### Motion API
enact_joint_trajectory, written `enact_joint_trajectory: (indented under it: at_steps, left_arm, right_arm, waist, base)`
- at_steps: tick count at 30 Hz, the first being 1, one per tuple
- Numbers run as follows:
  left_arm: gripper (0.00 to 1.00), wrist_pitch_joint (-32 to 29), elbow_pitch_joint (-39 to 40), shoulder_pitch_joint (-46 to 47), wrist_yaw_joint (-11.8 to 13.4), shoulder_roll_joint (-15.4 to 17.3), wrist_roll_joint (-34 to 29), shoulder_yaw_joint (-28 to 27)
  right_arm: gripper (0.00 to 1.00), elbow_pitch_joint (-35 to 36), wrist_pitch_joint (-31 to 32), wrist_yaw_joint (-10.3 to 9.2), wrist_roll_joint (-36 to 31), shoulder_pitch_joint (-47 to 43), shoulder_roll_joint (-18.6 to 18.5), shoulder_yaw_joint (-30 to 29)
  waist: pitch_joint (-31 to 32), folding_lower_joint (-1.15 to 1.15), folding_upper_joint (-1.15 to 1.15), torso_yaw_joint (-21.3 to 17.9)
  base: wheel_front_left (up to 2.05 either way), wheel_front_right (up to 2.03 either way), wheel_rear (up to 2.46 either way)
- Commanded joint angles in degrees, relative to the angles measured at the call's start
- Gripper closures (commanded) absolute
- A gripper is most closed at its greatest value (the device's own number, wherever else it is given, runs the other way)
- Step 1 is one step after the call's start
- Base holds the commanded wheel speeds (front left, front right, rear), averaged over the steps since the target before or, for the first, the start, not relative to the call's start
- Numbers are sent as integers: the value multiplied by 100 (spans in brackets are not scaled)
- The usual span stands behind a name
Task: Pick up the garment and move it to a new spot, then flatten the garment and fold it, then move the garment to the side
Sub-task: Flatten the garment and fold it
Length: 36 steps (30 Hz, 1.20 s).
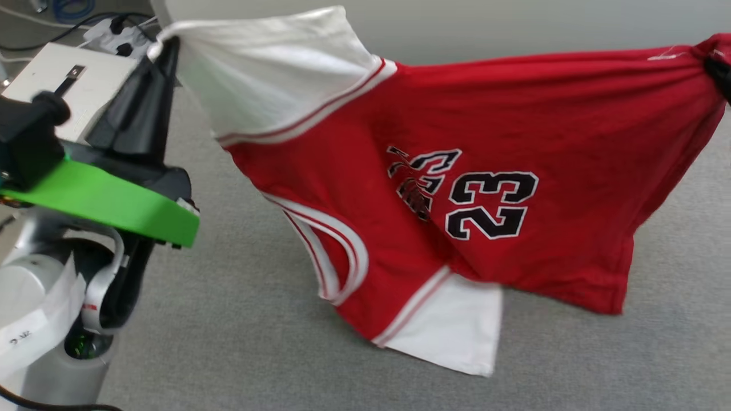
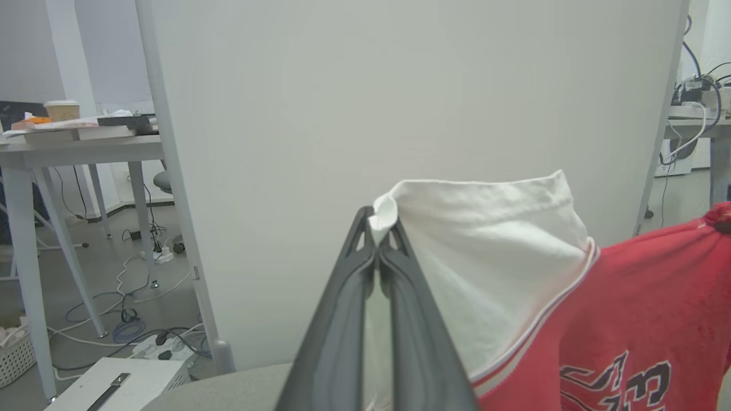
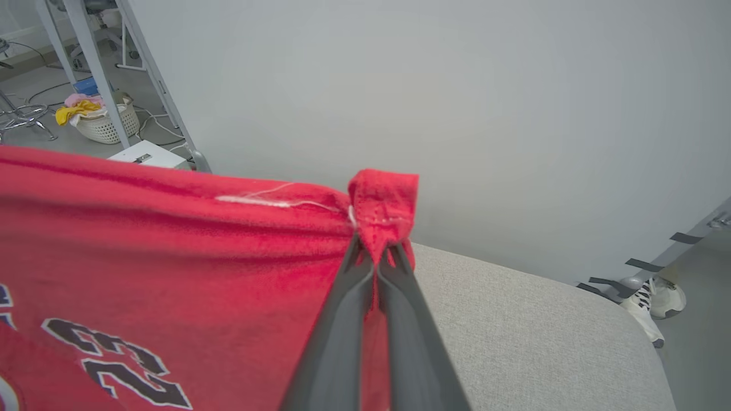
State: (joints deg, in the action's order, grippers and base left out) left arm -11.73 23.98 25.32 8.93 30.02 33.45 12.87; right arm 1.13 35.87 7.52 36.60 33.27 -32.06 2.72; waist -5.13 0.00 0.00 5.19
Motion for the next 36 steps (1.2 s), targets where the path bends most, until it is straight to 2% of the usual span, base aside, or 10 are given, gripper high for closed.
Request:
enact_joint_trajectory:
  at_steps: [1,10,16,22,28,31,36]
  left_arm:
    - [100,51,50,199,52,45,-96,-50]
    - [100,75,184,931,49,304,-490,-191]
    - [100,-111,165,1501,-124,592,-581,-259]
    - [100,-367,-169,2378,-511,1016,-605,-325]
    - [100,-590,-764,3547,-1040,1358,-612,-251]
    - [100,-583,-1254,4286,-1284,1414,-666,-139]
    - [100,-436,-2211,5593,-1520,1365,-920,260]
  right_arm:
    - [100,98,-72,-3,19,-48,10,-44]
    - [100,768,-287,-3,-33,-75,162,-403]
    - [100,1063,-380,-3,-112,99,236,-630]
    - [100,1189,-440,-3,-191,524,262,-790]
    - [100,912,-477,-3,-318,1360,191,-735]
    - [100,586,-548,-3,-423,1948,106,-609]
    - [100,-137,-795,-3,-633,3087,28,-288]
  waist:
    - [177,0,0,-246]
    - [35,0,0,-487]
    - [-355,0,0,-562]
    - [-1061,0,0,-569]
    - [-1906,0,0,-565]
    - [-2313,0,0,-537]
    - [-2879,0,0,-518]
  base:
    - [0,0,0]
    - [0,0,0]
    - [0,0,0]
    - [0,0,0]
    - [0,0,0]
    - [0,0,0]
    - [0,0,0]
